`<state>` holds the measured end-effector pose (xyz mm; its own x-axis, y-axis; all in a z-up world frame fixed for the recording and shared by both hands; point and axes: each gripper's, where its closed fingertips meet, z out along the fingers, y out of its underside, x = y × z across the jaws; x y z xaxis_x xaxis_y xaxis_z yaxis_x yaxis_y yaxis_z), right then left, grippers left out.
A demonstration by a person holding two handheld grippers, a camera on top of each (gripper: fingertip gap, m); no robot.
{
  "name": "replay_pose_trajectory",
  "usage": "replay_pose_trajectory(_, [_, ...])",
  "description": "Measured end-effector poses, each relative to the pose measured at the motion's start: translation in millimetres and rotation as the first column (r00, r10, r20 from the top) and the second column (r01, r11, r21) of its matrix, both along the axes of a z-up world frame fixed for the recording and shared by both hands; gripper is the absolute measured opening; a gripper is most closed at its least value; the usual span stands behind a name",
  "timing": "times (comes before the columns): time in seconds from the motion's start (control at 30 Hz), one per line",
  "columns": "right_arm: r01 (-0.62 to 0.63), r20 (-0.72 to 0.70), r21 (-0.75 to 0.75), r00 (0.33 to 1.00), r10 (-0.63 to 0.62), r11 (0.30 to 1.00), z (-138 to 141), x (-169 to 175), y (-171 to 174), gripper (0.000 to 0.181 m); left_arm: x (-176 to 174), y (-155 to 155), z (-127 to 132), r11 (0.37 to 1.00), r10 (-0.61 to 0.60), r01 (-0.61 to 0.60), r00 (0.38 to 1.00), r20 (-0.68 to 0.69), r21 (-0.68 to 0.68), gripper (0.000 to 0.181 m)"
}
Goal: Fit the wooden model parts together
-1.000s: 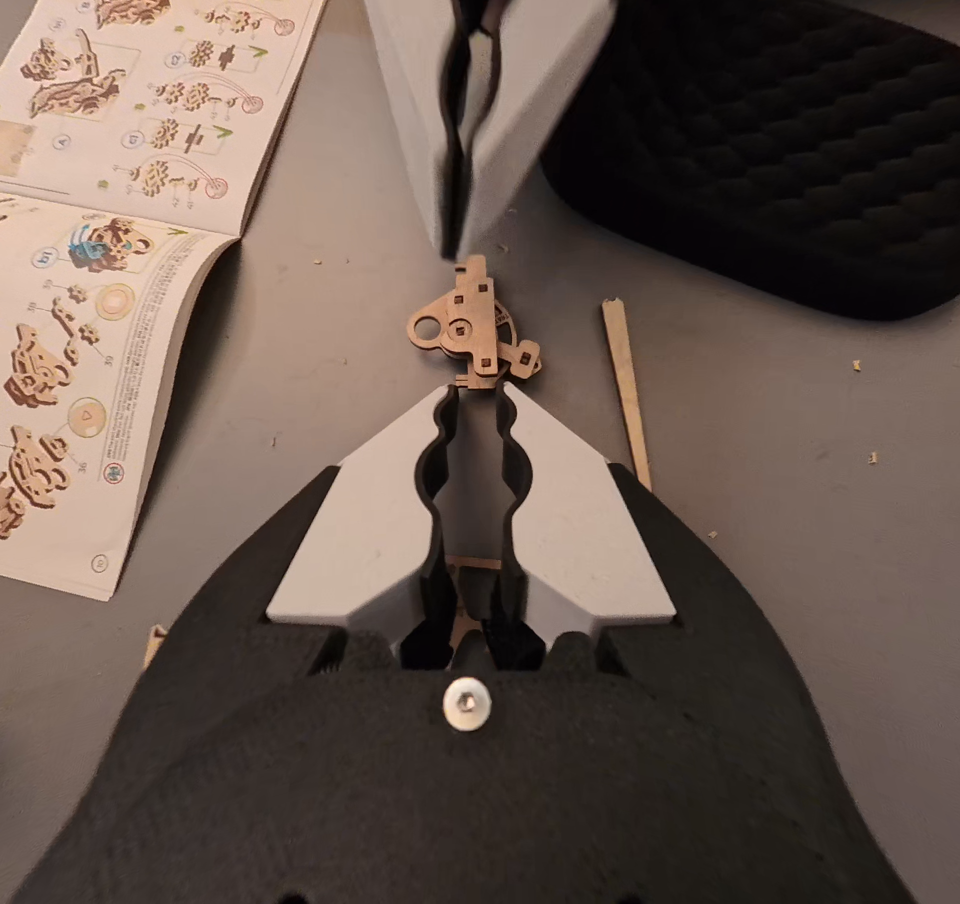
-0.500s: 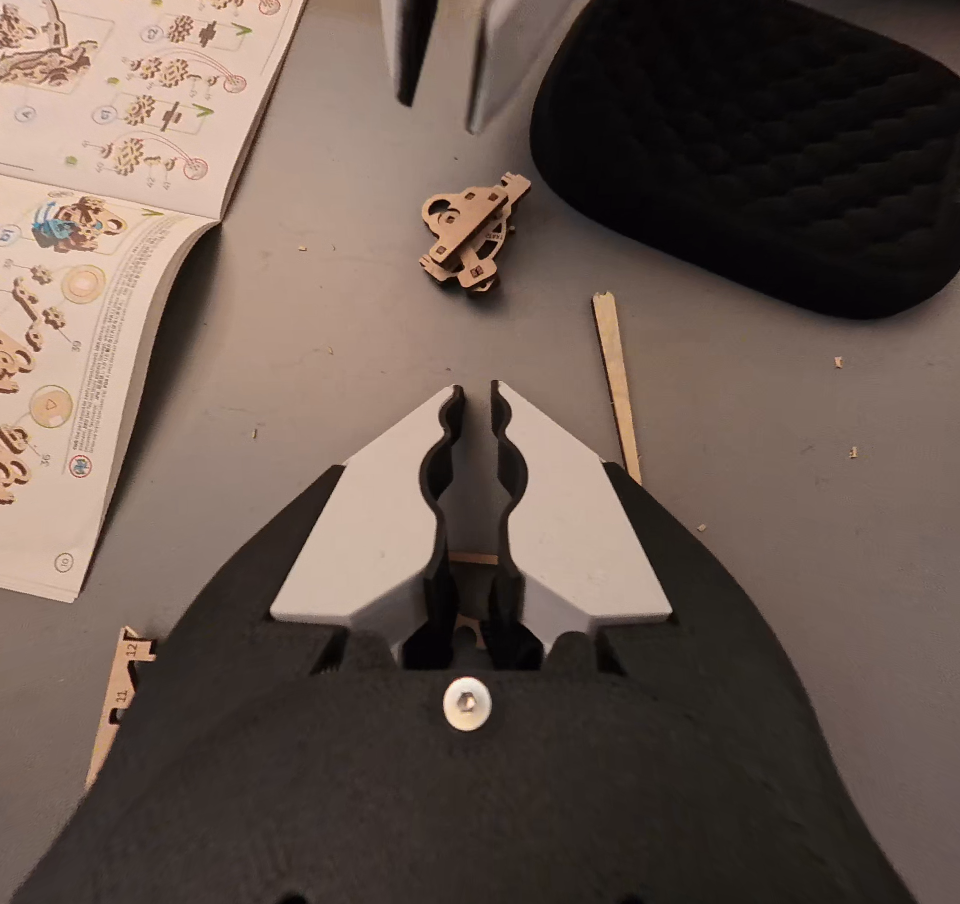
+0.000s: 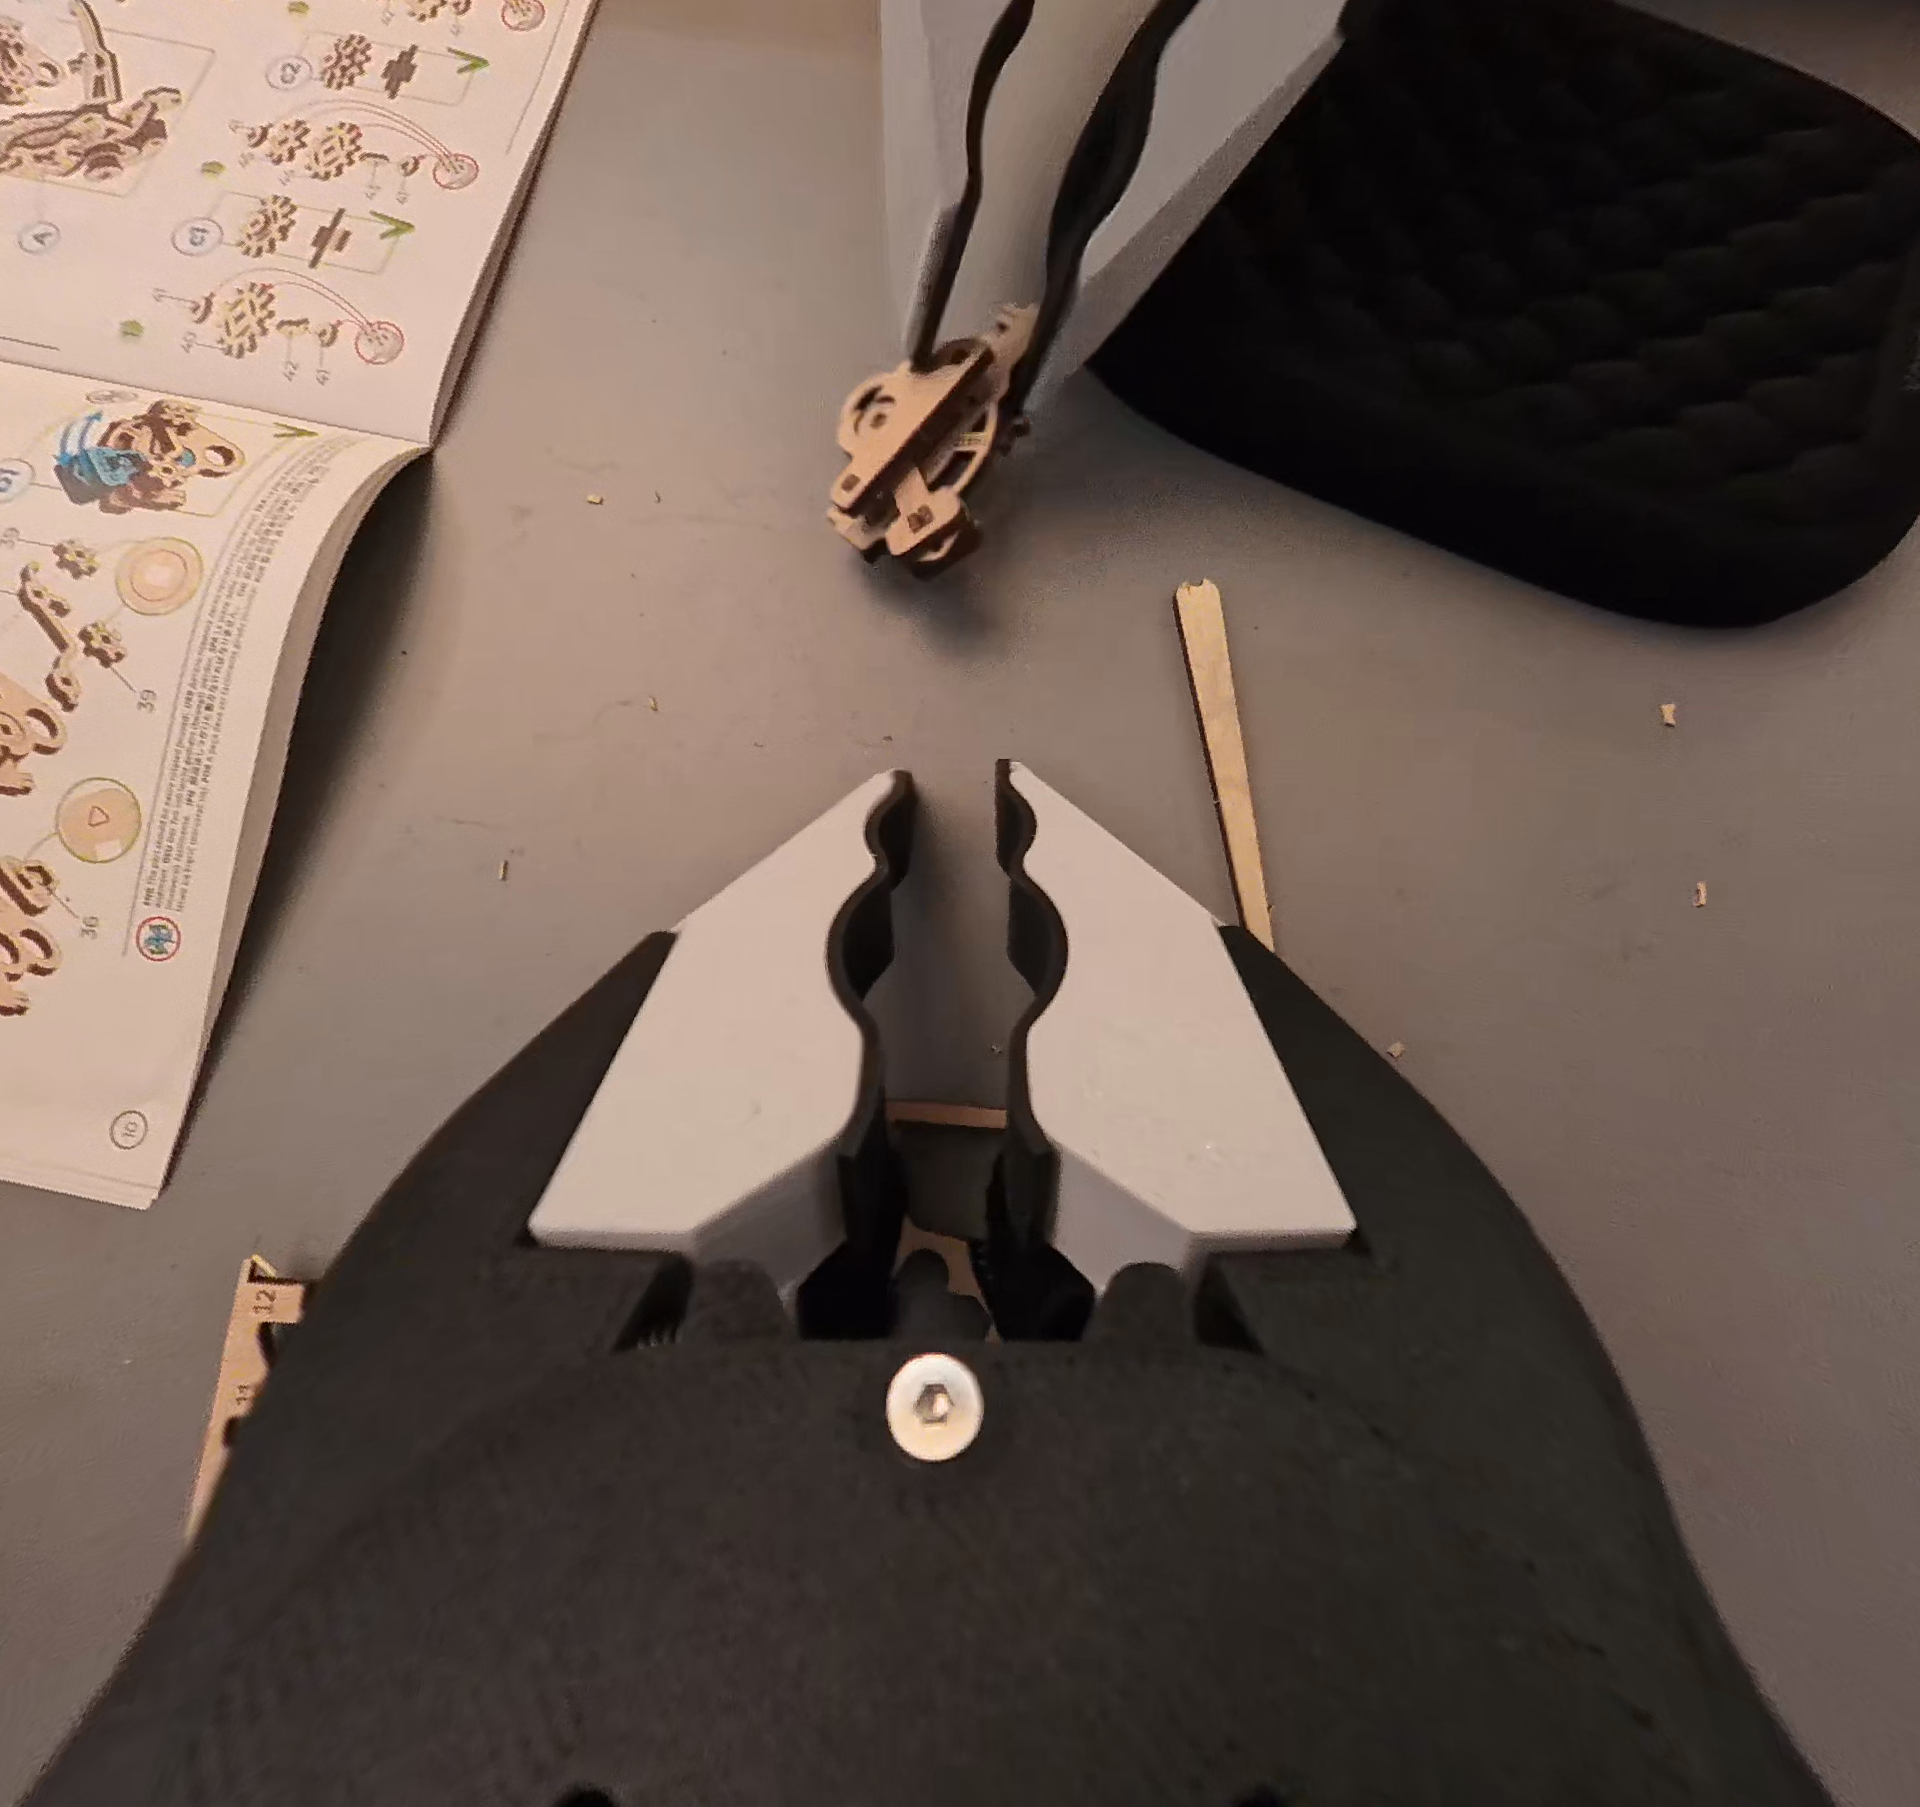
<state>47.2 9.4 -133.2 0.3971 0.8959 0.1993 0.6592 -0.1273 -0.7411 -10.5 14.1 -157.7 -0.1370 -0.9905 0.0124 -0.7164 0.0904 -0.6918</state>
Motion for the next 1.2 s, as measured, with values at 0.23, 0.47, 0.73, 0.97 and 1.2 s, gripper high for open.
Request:
replay_pose_trajectory(0.23, [-0.131,-0.457,-0.315,0.889,-0.029,0.94,41,-25,-15,0.015,21,-5,33,0.981,-0.052,0.016,0.982,0.184,0.193,0.056])
replay_pose_trajectory(0.47, [-0.199,-0.518,-0.388,0.855,-0.035,0.9,44,-35,-23,0.015,25,-24,57,0.945,-0.179,0.08,0.937,0.3,0.316,0.019])
replay_pose_trajectory(0.73, [-0.186,-0.587,-0.303,0.809,-0.029,0.934,60,-28,-15,0.034,23,-19,67,0.996,0.002,0.029,0.941,0.338,-0.087,0.014])
replay_pose_trajectory(0.97, [-0.122,-0.608,-0.254,0.791,-0.061,0.959,69,-31,-6,0.019,20,-18,73,0.881,0.141,0.024,0.94,0.31,-0.473,0.014])
replay_pose_trajectory(1.2, [-0.152,-0.647,-0.384,0.748,-0.148,0.911,62,-34,-3,0.02,20,-24,76,0.705,0.195,0.042,0.948,0.25,-0.708,0.013])
